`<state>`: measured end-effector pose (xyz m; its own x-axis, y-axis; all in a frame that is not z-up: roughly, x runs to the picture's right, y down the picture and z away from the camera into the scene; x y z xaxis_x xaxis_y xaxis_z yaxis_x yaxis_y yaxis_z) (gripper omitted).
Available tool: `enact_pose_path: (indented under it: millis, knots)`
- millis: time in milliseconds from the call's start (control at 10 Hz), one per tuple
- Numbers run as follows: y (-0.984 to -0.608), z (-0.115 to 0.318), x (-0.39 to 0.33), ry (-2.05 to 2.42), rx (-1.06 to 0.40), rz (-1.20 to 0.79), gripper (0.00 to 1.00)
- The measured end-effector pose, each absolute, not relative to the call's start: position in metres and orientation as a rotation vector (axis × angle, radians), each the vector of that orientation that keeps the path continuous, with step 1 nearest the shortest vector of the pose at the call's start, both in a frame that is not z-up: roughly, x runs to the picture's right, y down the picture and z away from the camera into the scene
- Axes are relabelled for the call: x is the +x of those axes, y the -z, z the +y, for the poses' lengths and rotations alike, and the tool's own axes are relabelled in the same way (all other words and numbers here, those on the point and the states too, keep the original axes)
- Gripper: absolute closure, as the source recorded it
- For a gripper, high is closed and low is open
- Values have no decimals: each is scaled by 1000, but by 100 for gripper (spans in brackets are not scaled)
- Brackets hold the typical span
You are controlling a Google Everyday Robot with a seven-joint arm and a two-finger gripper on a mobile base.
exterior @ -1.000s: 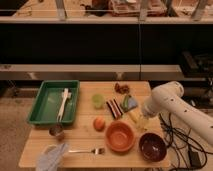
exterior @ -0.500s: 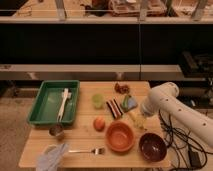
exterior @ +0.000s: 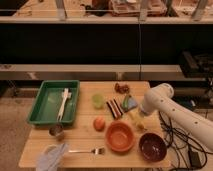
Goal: Place banana in plastic cup
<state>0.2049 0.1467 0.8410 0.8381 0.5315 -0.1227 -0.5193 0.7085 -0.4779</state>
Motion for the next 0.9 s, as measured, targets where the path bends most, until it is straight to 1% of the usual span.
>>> enact_pose_path:
  millis: [700,800,900]
  knots:
    - [-883,161,190,-604,-581,-22,21]
    - [-886,163,190,-605,-592,-20,25]
    - [-889,164,189,-606,-601,-20,32]
